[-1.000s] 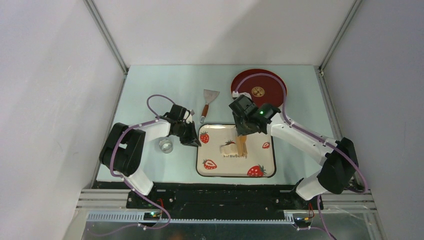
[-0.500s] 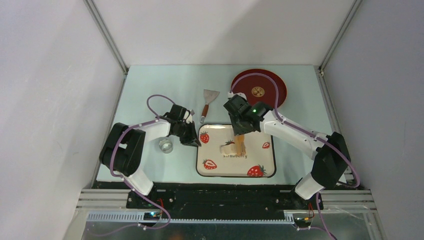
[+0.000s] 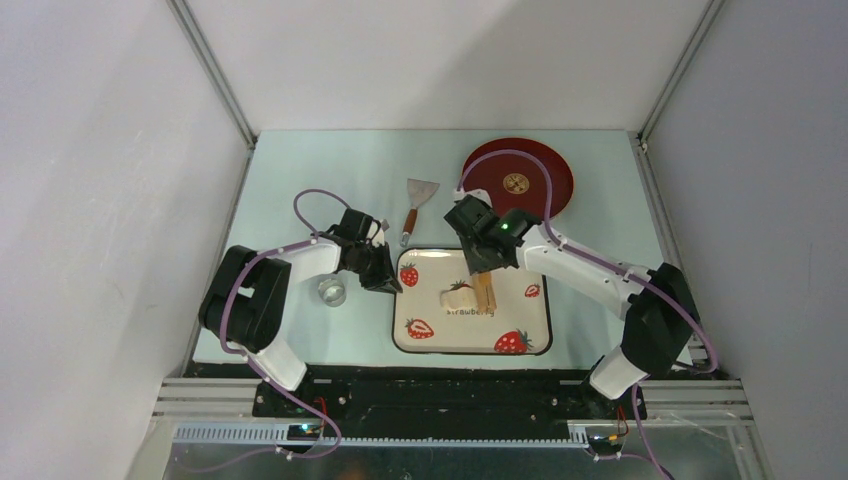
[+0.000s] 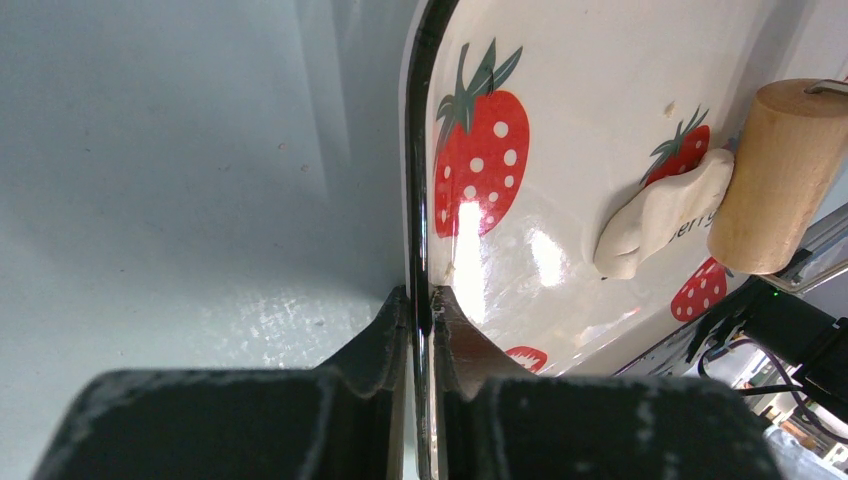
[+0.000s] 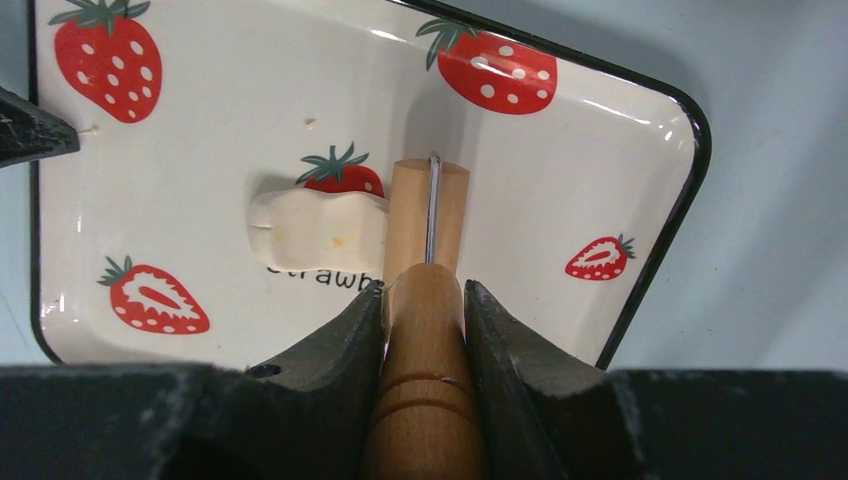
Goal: Roll out the dumpling wrappers from the dough
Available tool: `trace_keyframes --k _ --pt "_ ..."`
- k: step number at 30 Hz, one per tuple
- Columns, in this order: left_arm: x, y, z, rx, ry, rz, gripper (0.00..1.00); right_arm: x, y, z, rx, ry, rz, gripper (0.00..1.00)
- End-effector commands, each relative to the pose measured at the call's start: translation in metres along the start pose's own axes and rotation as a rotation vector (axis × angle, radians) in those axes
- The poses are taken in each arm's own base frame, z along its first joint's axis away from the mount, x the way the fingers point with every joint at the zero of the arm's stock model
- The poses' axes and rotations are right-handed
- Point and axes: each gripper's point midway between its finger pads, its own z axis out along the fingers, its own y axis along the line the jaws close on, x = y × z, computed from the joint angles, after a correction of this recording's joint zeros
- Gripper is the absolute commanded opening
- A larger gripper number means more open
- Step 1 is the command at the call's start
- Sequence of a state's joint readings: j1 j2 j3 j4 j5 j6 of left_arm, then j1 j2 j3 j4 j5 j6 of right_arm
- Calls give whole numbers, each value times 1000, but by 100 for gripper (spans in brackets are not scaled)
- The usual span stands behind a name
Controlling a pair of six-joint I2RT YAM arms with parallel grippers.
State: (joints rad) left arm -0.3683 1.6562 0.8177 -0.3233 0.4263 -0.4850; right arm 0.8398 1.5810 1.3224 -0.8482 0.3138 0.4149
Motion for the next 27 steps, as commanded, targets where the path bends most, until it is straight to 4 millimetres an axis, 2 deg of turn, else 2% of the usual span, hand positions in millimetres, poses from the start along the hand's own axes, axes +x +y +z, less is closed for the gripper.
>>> trace_keyframes --k 1,7,10,16,21,23,27 --pt "31 43 14 -169 92 30 0 12 21 8 -32 25 -16 0" --pt "31 43 14 -167 92 30 0 19 32 8 -37 30 -35 0" --pt "30 43 14 -166 91 30 0 18 29 7 -23 23 -28 0" --pt "30 43 14 -166 91 30 0 -5 11 -20 -24 -50 21 0" --pt "30 43 15 -166 92 32 0 -27 15 -48 -58 -114 28 0" --pt "31 43 15 -168 95 28 0 -30 17 -50 -56 -117 24 0" --pt "30 43 14 -166 93 30 0 -27 20 -41 -41 -95 9 0"
